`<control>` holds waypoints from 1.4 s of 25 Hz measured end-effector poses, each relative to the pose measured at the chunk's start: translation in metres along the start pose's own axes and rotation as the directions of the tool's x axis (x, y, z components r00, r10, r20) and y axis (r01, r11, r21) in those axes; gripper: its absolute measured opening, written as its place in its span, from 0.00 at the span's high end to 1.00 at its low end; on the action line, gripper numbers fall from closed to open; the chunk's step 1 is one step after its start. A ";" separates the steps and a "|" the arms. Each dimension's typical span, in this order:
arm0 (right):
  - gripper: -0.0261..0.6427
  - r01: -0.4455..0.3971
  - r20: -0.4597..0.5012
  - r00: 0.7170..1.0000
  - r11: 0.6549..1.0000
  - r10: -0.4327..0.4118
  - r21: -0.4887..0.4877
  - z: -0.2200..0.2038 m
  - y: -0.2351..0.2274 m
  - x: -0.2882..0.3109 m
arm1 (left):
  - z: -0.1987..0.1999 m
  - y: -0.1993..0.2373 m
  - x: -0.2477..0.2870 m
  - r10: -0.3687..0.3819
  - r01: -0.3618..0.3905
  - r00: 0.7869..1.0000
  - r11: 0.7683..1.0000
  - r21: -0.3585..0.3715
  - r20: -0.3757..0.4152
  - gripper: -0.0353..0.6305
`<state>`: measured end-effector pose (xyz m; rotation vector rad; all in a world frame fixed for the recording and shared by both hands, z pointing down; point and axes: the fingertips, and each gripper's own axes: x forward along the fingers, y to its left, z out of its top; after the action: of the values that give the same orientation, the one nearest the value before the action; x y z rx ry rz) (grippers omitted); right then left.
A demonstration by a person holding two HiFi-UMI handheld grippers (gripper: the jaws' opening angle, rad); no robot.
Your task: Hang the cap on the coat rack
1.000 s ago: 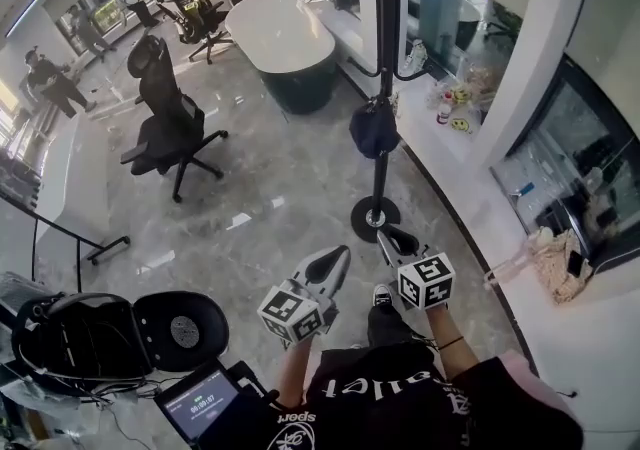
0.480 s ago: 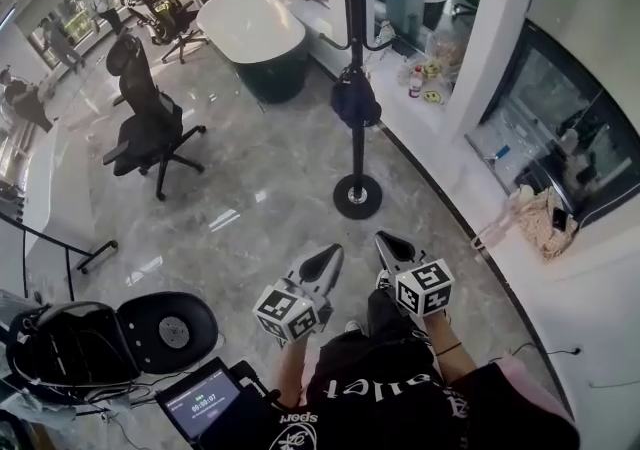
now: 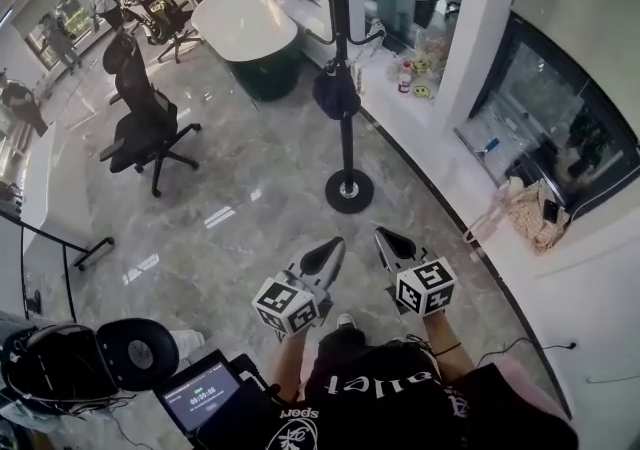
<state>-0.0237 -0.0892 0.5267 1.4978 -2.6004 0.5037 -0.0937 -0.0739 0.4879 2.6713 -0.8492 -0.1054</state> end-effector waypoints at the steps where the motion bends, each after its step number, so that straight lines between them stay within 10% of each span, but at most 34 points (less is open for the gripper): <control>1: 0.94 -0.001 -0.001 1.000 1.000 0.001 0.001 -0.001 -0.002 -0.007 | 0.000 -0.005 0.002 0.003 -0.003 1.000 1.000 0.003 0.003 0.94; 21: 0.94 -0.093 -0.002 0.996 0.996 0.093 0.000 -0.046 -0.074 -0.224 | -0.091 -0.221 0.068 0.052 -0.052 0.998 0.999 -0.002 -0.025 0.94; 35: 0.94 -0.208 0.000 0.978 0.978 0.208 -0.022 -0.046 -0.039 -0.230 | -0.089 -0.239 0.034 0.153 -0.153 0.988 0.988 0.020 0.003 0.94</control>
<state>0.1240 0.0970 0.5228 1.2262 -2.7708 0.4907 0.0796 0.1156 0.4922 2.6136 -1.0572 -0.0621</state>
